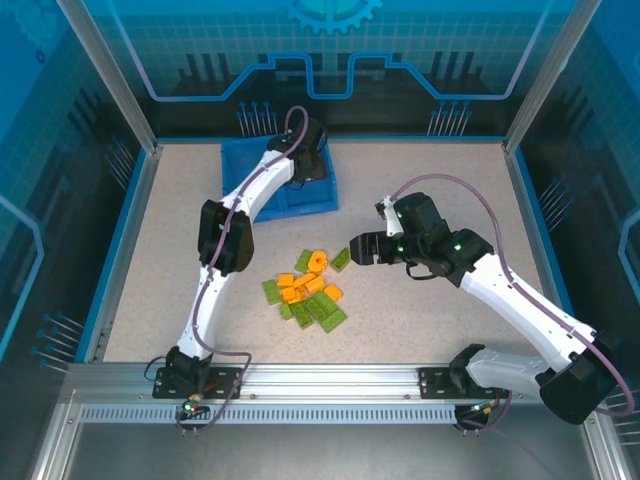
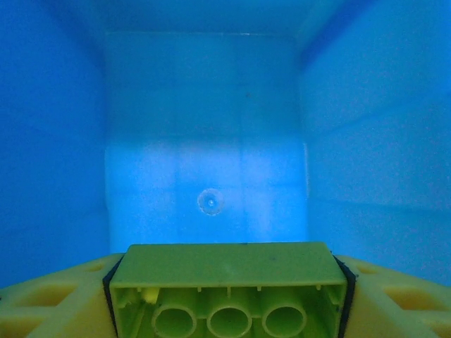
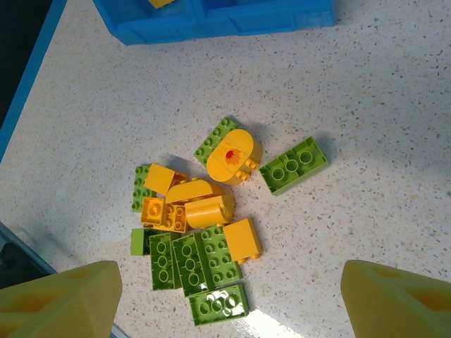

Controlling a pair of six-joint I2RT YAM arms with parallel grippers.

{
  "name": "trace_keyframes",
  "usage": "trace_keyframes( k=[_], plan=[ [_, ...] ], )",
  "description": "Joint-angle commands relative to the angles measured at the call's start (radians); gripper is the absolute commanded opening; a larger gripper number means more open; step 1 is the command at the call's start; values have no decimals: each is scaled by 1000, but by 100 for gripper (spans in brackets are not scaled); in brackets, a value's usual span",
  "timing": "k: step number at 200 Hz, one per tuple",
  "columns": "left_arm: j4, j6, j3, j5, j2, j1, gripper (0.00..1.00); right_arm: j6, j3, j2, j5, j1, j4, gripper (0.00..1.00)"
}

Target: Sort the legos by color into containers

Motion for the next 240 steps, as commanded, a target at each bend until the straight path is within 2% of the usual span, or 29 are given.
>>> trace_keyframes(
  k=[1, 47, 84, 106, 126, 154, 173, 190, 217, 231, 240],
  plan=[
    [-23, 11, 54, 18, -27, -2, 72, 15, -10, -20, 5, 9, -17, 83],
    [-26, 8, -7, 51, -136, -4, 80, 24, -9, -8, 8, 9, -2, 83],
    [-7, 28, -117, 70, -295, -27, 77, 40, -15, 24, 11, 9, 23, 83],
    [88, 59, -319, 90, -515, -80, 75, 90, -10, 74, 56, 9, 19, 84],
    [198, 111, -578, 79, -760, -149, 74, 161, 25, 155, 118, 12, -12, 84],
    [318, 198, -919, 78, -1088, -216, 71, 228, 81, 290, 130, 15, -17, 81],
    [354, 314, -1095, 145, -1283, -228, 68, 291, 98, 373, 121, 18, 12, 78],
    [355, 466, -1214, 212, -1422, -234, 70, 337, 130, 462, 103, 27, 23, 75],
    [347, 730, -1368, 272, -1568, -239, 82, 391, 196, 606, 94, 38, 28, 72],
    [338, 845, -1432, 330, -1623, -242, 97, 405, 215, 663, 91, 39, 51, 71],
    [321, 908, -1461, 372, -1647, -245, 99, 409, 231, 699, 100, 39, 52, 71]
  ],
)
